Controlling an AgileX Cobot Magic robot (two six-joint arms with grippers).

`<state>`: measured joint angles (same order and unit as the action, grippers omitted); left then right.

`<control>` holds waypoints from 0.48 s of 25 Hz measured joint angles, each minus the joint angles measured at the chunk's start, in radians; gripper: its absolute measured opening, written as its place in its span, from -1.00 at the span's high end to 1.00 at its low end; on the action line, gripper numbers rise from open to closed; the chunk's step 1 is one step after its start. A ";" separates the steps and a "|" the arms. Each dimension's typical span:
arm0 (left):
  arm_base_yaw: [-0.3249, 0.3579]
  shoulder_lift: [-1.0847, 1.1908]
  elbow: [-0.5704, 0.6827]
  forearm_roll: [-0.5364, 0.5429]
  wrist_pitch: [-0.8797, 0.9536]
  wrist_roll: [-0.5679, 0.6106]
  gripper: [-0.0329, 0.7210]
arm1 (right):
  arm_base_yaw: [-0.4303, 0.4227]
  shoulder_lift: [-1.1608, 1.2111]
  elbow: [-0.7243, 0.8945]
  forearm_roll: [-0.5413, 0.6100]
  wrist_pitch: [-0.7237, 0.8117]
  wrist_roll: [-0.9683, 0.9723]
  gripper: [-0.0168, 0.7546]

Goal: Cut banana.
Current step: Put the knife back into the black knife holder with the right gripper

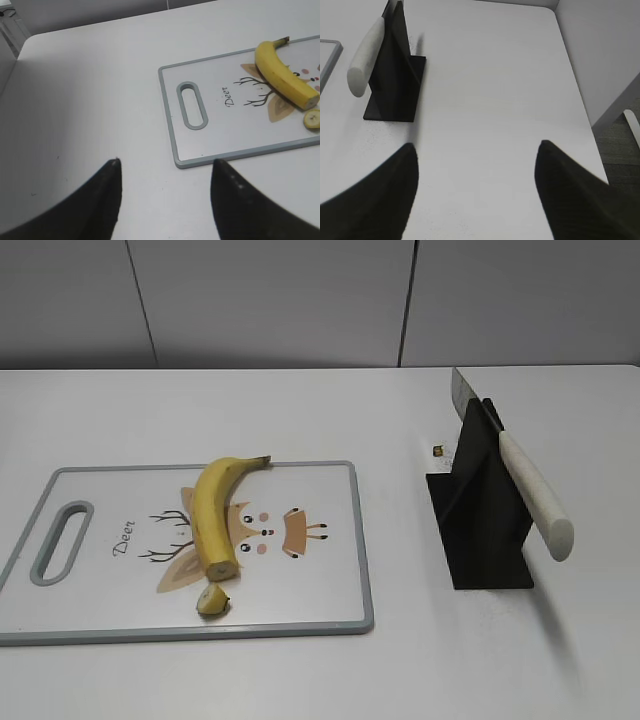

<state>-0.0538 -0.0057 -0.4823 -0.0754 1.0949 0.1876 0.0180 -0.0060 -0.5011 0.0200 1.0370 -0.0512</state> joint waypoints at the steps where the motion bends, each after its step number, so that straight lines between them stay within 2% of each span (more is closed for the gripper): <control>1: 0.000 0.000 0.000 0.000 0.000 0.000 -0.55 | 0.000 0.000 0.000 0.000 0.000 0.000 -0.47; 12: 0.000 0.000 0.000 0.000 0.000 0.000 -0.55 | 0.000 0.000 0.000 0.000 0.000 0.000 -0.47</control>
<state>-0.0538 -0.0057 -0.4823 -0.0754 1.0949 0.1876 0.0180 -0.0060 -0.5011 0.0200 1.0370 -0.0512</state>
